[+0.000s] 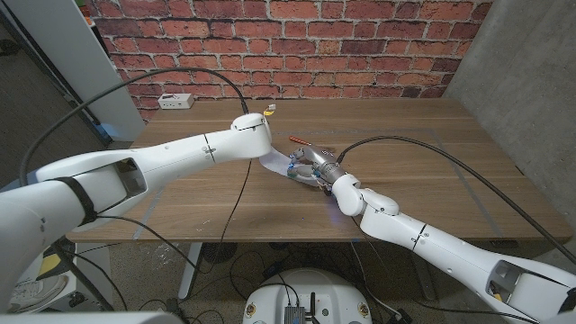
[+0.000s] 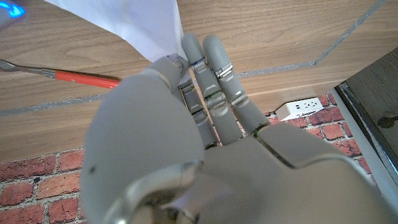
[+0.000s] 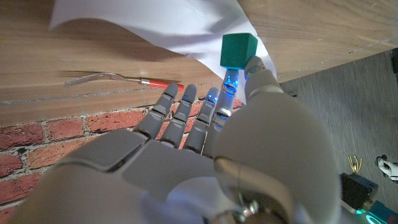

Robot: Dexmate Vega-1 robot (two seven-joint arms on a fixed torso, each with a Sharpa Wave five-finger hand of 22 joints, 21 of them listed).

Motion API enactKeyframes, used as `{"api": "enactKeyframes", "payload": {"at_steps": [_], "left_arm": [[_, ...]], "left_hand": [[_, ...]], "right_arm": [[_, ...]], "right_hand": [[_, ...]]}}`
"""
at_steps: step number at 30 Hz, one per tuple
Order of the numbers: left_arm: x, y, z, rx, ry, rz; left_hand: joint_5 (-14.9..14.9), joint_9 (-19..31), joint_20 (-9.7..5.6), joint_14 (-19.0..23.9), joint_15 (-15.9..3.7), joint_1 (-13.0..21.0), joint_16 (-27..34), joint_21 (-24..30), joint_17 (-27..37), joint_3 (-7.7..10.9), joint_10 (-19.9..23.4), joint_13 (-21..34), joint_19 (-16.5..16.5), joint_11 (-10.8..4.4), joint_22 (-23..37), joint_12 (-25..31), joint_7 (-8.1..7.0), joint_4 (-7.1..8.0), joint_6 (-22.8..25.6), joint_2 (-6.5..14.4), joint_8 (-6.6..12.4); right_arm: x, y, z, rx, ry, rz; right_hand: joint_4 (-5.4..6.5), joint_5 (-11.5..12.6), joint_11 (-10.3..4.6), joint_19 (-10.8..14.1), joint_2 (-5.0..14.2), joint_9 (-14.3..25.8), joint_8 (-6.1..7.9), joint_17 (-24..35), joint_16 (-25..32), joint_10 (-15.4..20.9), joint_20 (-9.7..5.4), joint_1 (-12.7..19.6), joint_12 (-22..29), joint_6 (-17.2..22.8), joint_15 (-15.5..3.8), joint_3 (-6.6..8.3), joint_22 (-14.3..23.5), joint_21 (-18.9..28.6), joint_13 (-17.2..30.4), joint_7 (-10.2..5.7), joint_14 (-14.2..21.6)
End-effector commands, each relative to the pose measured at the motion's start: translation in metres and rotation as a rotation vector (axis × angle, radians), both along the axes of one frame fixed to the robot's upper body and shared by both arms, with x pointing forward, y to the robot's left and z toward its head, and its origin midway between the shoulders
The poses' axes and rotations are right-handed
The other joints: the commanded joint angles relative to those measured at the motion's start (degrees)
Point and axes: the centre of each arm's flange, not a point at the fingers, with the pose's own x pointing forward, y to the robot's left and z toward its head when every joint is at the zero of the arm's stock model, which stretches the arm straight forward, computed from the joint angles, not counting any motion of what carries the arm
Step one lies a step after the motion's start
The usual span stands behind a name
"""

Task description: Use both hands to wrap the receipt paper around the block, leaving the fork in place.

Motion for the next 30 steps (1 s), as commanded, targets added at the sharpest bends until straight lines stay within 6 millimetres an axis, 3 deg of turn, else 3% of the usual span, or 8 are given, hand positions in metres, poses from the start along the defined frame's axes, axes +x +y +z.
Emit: {"api": "enactKeyframes", "payload": {"at_steps": [1,13,16,17,22,24,26,30], "left_arm": [[0.001,0.000,0.000,-0.004,-0.001,0.000],[0.003,0.002,-0.001,-0.007,0.003,0.006],[0.004,0.001,-0.002,-0.005,0.007,0.004],[0.005,0.001,-0.002,-0.007,0.008,0.002],[0.005,0.001,-0.001,-0.008,0.004,0.008],[0.006,0.001,-0.001,-0.009,0.006,0.007],[0.007,0.002,-0.001,-0.007,0.007,0.011],[0.008,0.001,0.000,-0.011,0.006,0.008]], "left_hand": [[-0.06,0.22,-5.87,4.94,-4.72,0.18,0.10,0.34,0.03,0.43,0.13,0.16,-0.33,0.18,0.04,-0.47,0.07,-0.27,0.32,0.30,-0.34],[-0.16,0.41,-5.84,5.02,-4.72,0.22,0.06,0.65,0.13,0.51,0.04,0.33,-0.52,0.11,0.04,-0.57,0.09,-0.27,0.31,0.28,-0.47],[-0.18,0.39,-5.81,5.03,-4.72,0.21,0.04,0.70,0.15,0.53,0.21,0.22,-0.60,0.15,0.03,-0.60,0.08,-0.26,0.47,0.27,-0.47],[-0.19,0.37,-5.81,5.07,-4.72,0.19,0.08,0.74,0.20,0.54,0.20,0.27,-0.61,0.06,0.03,-0.60,0.02,-0.25,0.38,0.28,-0.54],[-0.26,0.42,-5.82,5.06,-4.73,0.22,0.02,0.89,0.22,0.57,0.12,0.37,-0.72,0.14,0.03,-0.65,0.00,-0.27,0.39,0.25,-0.63],[-0.29,0.42,-5.81,5.09,-4.72,0.22,0.05,0.95,0.28,0.59,0.10,0.39,-0.75,0.16,0.03,-0.68,-0.03,-0.27,0.37,0.25,-0.68],[-0.32,0.45,-5.82,5.02,-4.71,0.24,-0.02,1.01,0.26,0.62,0.09,0.44,-0.82,0.09,0.02,-0.68,0.02,-0.27,0.36,0.26,-0.72],[-0.36,0.53,-5.82,4.99,-4.72,0.27,-0.05,1.07,0.28,0.65,0.01,0.51,-0.89,0.11,0.01,-0.73,-0.07,-0.29,0.33,0.25,-0.74]], "right_arm": [[0.009,0.005,0.001,0.077,-0.047,-0.032],[0.024,0.007,-0.003,0.087,-0.015,-0.061],[0.027,0.009,0.000,0.102,-0.024,-0.058],[0.027,0.008,0.001,0.106,-0.026,-0.056],[0.025,0.001,0.002,0.154,-0.006,-0.026],[0.025,-0.004,0.001,0.195,0.013,0.007],[0.025,-0.008,0.000,0.207,0.039,0.028],[0.021,-0.012,-0.003,0.187,0.067,0.045]], "right_hand": [[0.28,-0.38,0.38,0.10,0.73,0.65,0.10,-0.12,0.02,0.67,0.04,0.26,0.41,1.80,-8.80,0.32,0.18,0.07,-0.03,-1.29,0.44],[0.16,-1.00,0.89,0.02,1.25,0.65,-0.52,-0.39,-0.10,0.68,0.34,0.96,0.10,1.11,-8.57,0.37,0.20,0.05,-0.07,-0.91,0.64],[0.10,-1.32,-0.32,-0.03,1.52,0.67,-0.61,-0.29,0.10,1.49,0.37,1.28,0.26,1.20,-8.63,0.35,0.21,0.04,-0.07,-0.83,0.86],[0.18,-1.43,0.72,-0.01,1.73,0.68,-0.67,-0.43,-0.03,0.91,0.46,1.32,-0.03,1.18,-8.48,0.44,0.21,0.05,-0.08,-0.80,0.94],[3.80,-3.06,3.25,-0.14,2.34,0.44,-5.45,-1.12,-1.63,-1.30,2.02,-4.97,-1.57,-8.16,-6.28,-1.32,0.23,-0.01,-0.07,-1.48,0.62],[7.31,-3.75,4.89,-0.37,3.07,0.33,-7.03,-0.94,-2.25,-2.17,2.38,-11.12,-2.13,-11.64,-5.89,-2.99,0.25,-0.13,-0.01,-1.17,0.47],[9.34,-3.91,6.38,-1.22,2.14,0.31,-7.59,-0.75,-2.88,-3.44,3.27,-15.52,-2.67,-14.33,-4.55,-4.87,0.28,-0.51,0.04,-0.86,-0.36],[10.69,-3.66,7.41,-2.82,0.00,0.29,-7.95,-0.63,-3.78,-5.13,4.19,-19.72,-3.23,-18.21,-3.27,-7.22,0.31,-1.21,0.11,-0.20,-1.64]]}}
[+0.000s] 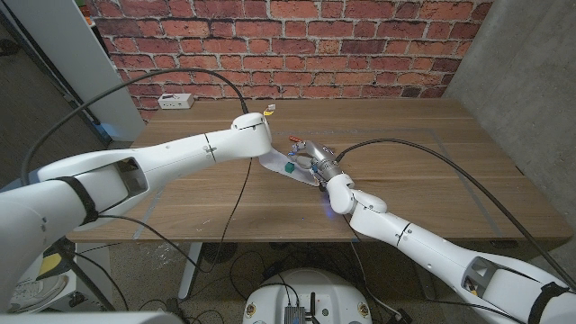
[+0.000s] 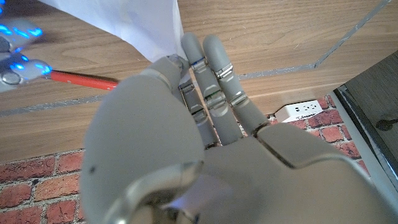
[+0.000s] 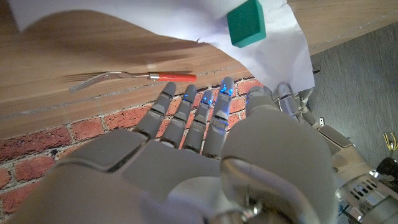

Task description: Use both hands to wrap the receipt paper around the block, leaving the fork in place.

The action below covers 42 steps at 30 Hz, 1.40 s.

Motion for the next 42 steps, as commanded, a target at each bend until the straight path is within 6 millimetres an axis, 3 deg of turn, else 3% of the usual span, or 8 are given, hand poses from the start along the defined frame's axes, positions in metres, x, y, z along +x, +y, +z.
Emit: {"api": "enactKeyframes", "payload": {"at_steps": [1,2,3,6,12,22,30,42], "left_arm": [[0.004,-0.001,0.002,-0.001,-0.001,0.002],[0.004,-0.001,0.002,0.002,-0.005,0.006],[0.004,-0.001,0.002,0.002,-0.006,0.009],[0.004,-0.002,0.002,0.006,-0.010,0.018],[0.003,-0.003,0.003,0.011,-0.017,0.026],[0.001,-0.008,0.005,0.034,-0.030,0.044],[-0.001,-0.009,0.005,0.045,-0.045,0.047],[-0.002,-0.010,0.005,0.040,-0.043,0.049]], "left_hand": [[-0.25,0.26,-5.81,4.63,-4.61,0.30,-0.08,0.24,0.29,0.41,0.04,0.31,-0.52,0.19,0.01,-0.30,-0.12,-0.04,0.32,0.27,-0.33],[-0.27,0.25,-5.81,4.63,-4.62,0.31,-0.11,0.27,0.26,0.41,0.05,0.34,-0.54,0.14,0.01,-0.30,-0.09,-0.04,0.35,0.27,-0.35],[-0.28,0.25,-5.80,4.71,-4.62,0.31,-0.04,0.30,0.34,0.42,0.06,0.36,-0.58,0.12,0.01,-0.30,-0.04,-0.04,0.36,0.26,-0.37],[-0.32,0.22,-5.81,4.70,-4.61,0.33,-0.09,0.38,0.30,0.44,0.11,0.30,-0.63,0.25,0.01,-0.36,-0.04,-0.04,0.44,0.27,-0.41],[-0.39,0.30,-5.82,4.75,-4.61,0.36,-0.08,0.55,0.40,0.48,0.20,0.33,-0.73,0.21,0.01,-0.40,0.08,-0.04,0.52,0.25,-0.46],[-0.47,0.37,-5.85,4.75,-4.59,0.43,-0.14,0.78,0.45,0.56,0.21,0.39,-0.90,0.17,0.01,-0.49,0.13,-0.05,0.57,0.25,-0.59],[-0.54,0.49,-5.85,4.85,-4.62,0.51,-0.12,1.04,0.54,0.58,0.37,0.48,-0.97,0.20,0.02,-0.50,0.10,-0.09,0.65,0.16,-0.66],[-0.61,0.61,-5.89,4.93,-4.60,0.64,-0.14,1.34,0.60,0.69,0.25,0.60,-1.10,0.27,0.01,-0.64,0.13,-0.10,0.65,0.16,-0.83]], "right_arm": [[-0.004,-0.015,-0.005,0.050,0.070,0.083],[-0.006,-0.016,-0.005,0.051,0.063,0.079],[-0.007,-0.018,-0.006,0.048,0.055,0.077],[-0.013,-0.026,-0.008,0.059,0.033,0.070],[-0.026,-0.041,-0.014,0.028,0.025,0.007],[-0.037,-0.058,-0.026,-0.026,0.060,-0.057],[-0.045,-0.066,-0.033,-0.042,0.076,-0.082],[-0.061,-0.078,-0.042,-0.080,0.082,-0.133]], "right_hand": [[1.31,0.04,1.01,-1.06,-1.79,0.13,-0.21,0.32,-0.73,-1.47,0.74,-3.77,-0.67,-3.07,-3.09,-1.93,0.17,-0.55,0.22,0.40,-1.23],[1.27,0.07,1.07,-1.09,-1.95,0.14,-0.17,0.30,-0.78,-1.56,0.75,-3.82,-0.69,-3.10,-3.09,-2.01,0.17,-0.56,0.22,0.44,-1.25],[-0.11,0.63,1.14,-1.13,-1.49,0.17,0.22,0.12,-1.06,-1.66,0.80,-1.82,-0.67,-2.96,-3.13,-1.06,0.16,-0.61,0.23,0.51,-1.40],[-5.52,1.38,0.81,-0.95,0.97,0.23,2.14,-1.11,-2.26,-0.72,0.85,5.54,-0.15,1.54,-3.50,3.77,0.10,-0.67,0.26,1.06,-0.33],[-8.59,0.76,0.41,0.08,1.51,0.18,3.86,-1.93,-2.71,2.11,0.51,8.64,1.04,7.23,-4.74,7.14,-0.02,-0.45,0.55,1.50,2.14],[-9.43,0.05,0.14,0.25,1.08,0.00,5.14,-2.23,-3.40,2.38,0.43,8.73,1.10,12.16,-4.61,8.80,-0.09,-0.56,0.67,2.08,2.57],[-9.53,-0.45,0.82,1.79,0.30,-0.16,1.87,-2.31,-3.11,4.62,0.59,7.33,1.92,6.20,-4.84,10.15,-0.11,-0.18,0.84,0.76,5.35],[-10.57,-0.41,0.50,3.25,-0.13,-0.12,2.05,-2.69,-3.06,8.29,0.25,8.47,3.42,7.53,-5.98,12.51,-0.14,0.17,1.20,0.68,8.16]]}}
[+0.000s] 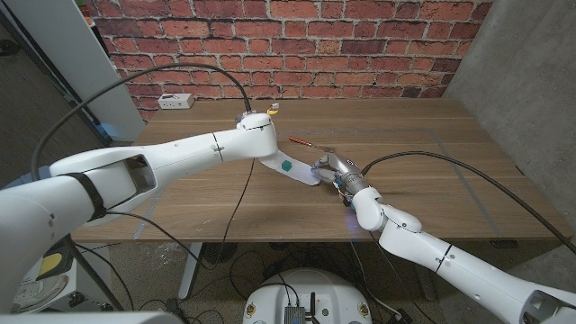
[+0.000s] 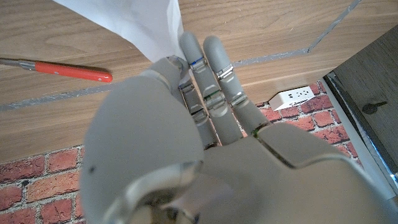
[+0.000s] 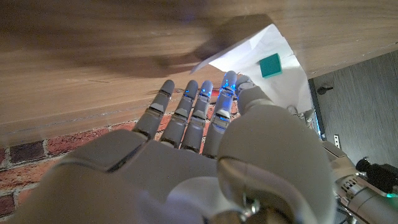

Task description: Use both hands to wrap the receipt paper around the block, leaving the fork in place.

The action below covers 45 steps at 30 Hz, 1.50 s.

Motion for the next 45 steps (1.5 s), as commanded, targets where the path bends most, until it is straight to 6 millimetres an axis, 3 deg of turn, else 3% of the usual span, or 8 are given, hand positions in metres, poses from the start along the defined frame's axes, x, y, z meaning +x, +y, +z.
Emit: {"api": "enactKeyframes", "payload": {"at_steps": [1,11,18,19,23,26,35,45], "left_arm": [[0.000,-0.001,-0.001,-0.002,0.003,0.007],[0.001,-0.003,0.000,-0.003,0.006,0.038],[0.000,-0.004,0.002,0.003,0.008,0.031],[0.000,-0.004,0.003,-0.001,0.011,0.027],[-0.004,-0.004,0.005,-0.013,0.015,0.014],[-0.007,-0.004,0.005,-0.011,0.013,0.000],[-0.015,-0.007,0.008,-0.032,0.036,-0.092],[-0.036,-0.023,0.016,0.043,-0.056,-0.108]], "left_hand": [[-0.28,0.30,-6.30,3.82,-3.92,0.69,0.06,0.33,0.10,0.44,0.16,0.37,-0.28,0.20,0.01,-0.12,0.04,0.14,0.55,0.19,-0.38],[-0.33,0.42,-6.33,3.84,-3.93,0.80,0.01,0.58,0.11,0.49,0.31,0.22,-0.32,0.15,0.02,-0.28,0.11,0.11,0.52,0.13,-0.49],[-0.36,0.41,-6.34,4.00,-3.91,0.86,0.09,0.78,0.22,0.54,0.20,0.38,-0.37,0.21,0.02,-0.32,0.21,0.13,0.54,0.12,-0.65],[-0.36,0.42,-6.34,4.01,-3.91,0.86,0.09,0.79,0.23,0.54,0.21,0.42,-0.38,0.25,0.01,-0.30,0.22,0.13,0.53,0.12,-0.66],[-0.38,0.43,-6.34,4.04,-3.91,0.90,0.08,0.89,0.22,0.57,0.33,0.34,-0.43,0.13,0.01,-0.36,0.19,0.13,0.58,0.09,-0.72],[-0.39,0.49,-6.30,3.99,-3.90,0.86,0.00,0.94,0.17,0.57,0.38,0.38,-0.48,0.21,0.00,-0.36,0.10,0.17,0.65,0.09,-0.71],[-0.43,0.59,-6.26,4.13,-3.90,0.77,0.04,1.12,0.22,0.61,0.21,0.57,-0.64,0.12,-0.02,-0.44,-0.01,0.25,0.50,0.11,-0.90],[-0.48,0.64,-6.25,4.30,-3.89,0.68,0.22,1.33,0.51,0.64,0.40,0.41,-0.80,-0.14,-0.02,-0.61,-0.09,0.26,0.71,0.05,-0.97]], "right_arm": [[-0.017,-0.012,-0.010,-0.040,0.008,-0.051],[-0.028,-0.011,-0.017,-0.070,-0.005,-0.049],[-0.023,-0.009,-0.020,-0.099,0.036,-0.052],[-0.022,-0.008,-0.021,-0.110,0.045,-0.053],[-0.016,-0.006,-0.021,-0.142,0.077,-0.059],[-0.012,-0.004,-0.022,-0.164,0.100,-0.061],[-0.004,-0.001,-0.020,-0.203,0.120,-0.060],[-0.001,-0.003,-0.021,-0.212,0.119,-0.069]], "right_hand": [[0.10,-0.27,0.26,0.38,-0.38,0.13,0.24,0.12,0.24,1.58,-0.16,0.50,1.00,0.51,-5.76,1.06,0.00,0.31,0.25,0.14,1.61],[-0.27,-0.23,0.00,1.43,-0.89,0.13,0.76,0.03,0.52,4.07,-1.07,1.34,2.16,2.68,-6.46,2.93,-0.03,0.52,0.63,-0.14,4.18],[-0.23,-0.26,-0.52,1.64,-1.22,0.09,1.10,0.06,0.18,4.87,-1.18,1.60,2.53,4.23,-7.09,4.08,-0.05,0.47,0.82,-0.24,4.37],[-0.08,-0.31,-1.37,1.57,-1.32,0.07,1.31,0.08,0.06,5.61,-1.18,1.49,2.80,5.10,-7.17,4.48,-0.04,0.40,0.84,-0.09,4.47],[0.12,-0.40,-1.88,1.25,-1.51,0.02,1.53,0.13,-0.14,6.77,-1.22,1.24,3.04,6.32,-7.36,5.18,-0.03,0.19,0.60,-0.55,4.64],[0.26,-0.48,-3.99,0.75,-1.81,-0.02,1.54,0.17,-0.64,7.24,-1.33,0.89,2.87,7.11,-7.53,5.98,-0.03,-0.10,0.27,-1.08,4.15],[0.41,-0.57,-4.78,-0.01,-2.09,-0.08,1.28,0.23,-1.28,7.02,-1.57,0.35,2.25,7.44,-7.76,6.89,-0.02,-0.50,-0.18,-1.59,3.19],[0.44,-0.62,-5.06,-0.42,-2.35,-0.11,0.93,0.26,-1.50,6.95,-1.54,-0.06,1.72,7.51,-7.89,7.73,-0.02,-0.75,-0.54,-1.72,3.15]]}}
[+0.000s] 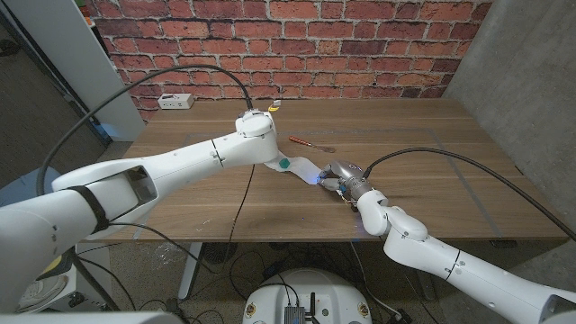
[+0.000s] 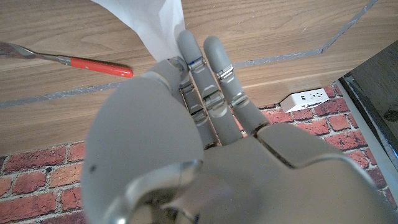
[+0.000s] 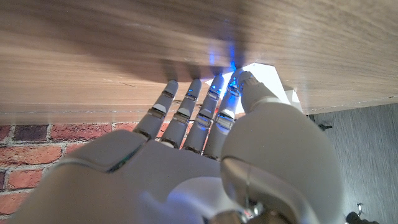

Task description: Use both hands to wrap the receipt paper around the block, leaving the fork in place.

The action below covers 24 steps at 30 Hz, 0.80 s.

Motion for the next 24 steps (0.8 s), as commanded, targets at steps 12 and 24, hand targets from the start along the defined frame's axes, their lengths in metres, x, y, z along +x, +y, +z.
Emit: {"api": "enactKeyframes", "payload": {"at_steps": [12,24], "left_arm": [[-0.044,-0.023,0.013,0.122,-0.138,-0.053],[-0.044,-0.039,0.013,0.212,-0.100,-0.089]], "left_hand": [[-0.13,0.10,-6.32,3.14,-2.73,0.48,0.49,0.52,0.66,0.55,0.36,0.19,-0.51,-0.29,0.00,-0.30,-0.38,0.03,0.60,-0.21,-0.31],[-0.22,0.06,-6.34,3.00,-2.69,0.46,0.67,0.68,1.23,0.72,0.53,0.17,-0.88,-0.28,-0.03,-0.46,-0.47,0.07,0.72,-0.23,-0.51]], "right_arm": [[0.006,-0.007,0.001,-0.031,0.001,-0.025],[0.011,-0.005,0.004,-0.052,-0.001,-0.004]], "right_hand": [[0.27,-0.11,3.48,-0.77,-0.74,0.30,-1.76,0.43,-0.43,-1.61,0.35,-1.48,-1.67,-2.17,-7.36,1.80,-0.02,-0.34,-0.39,1.55,-0.08],[0.35,-0.14,3.16,-0.79,-1.02,0.31,-1.78,1.07,-0.02,-1.36,0.50,-2.16,-1.65,-1.84,-7.32,2.05,-0.01,-0.44,-0.22,1.68,0.26]]}}
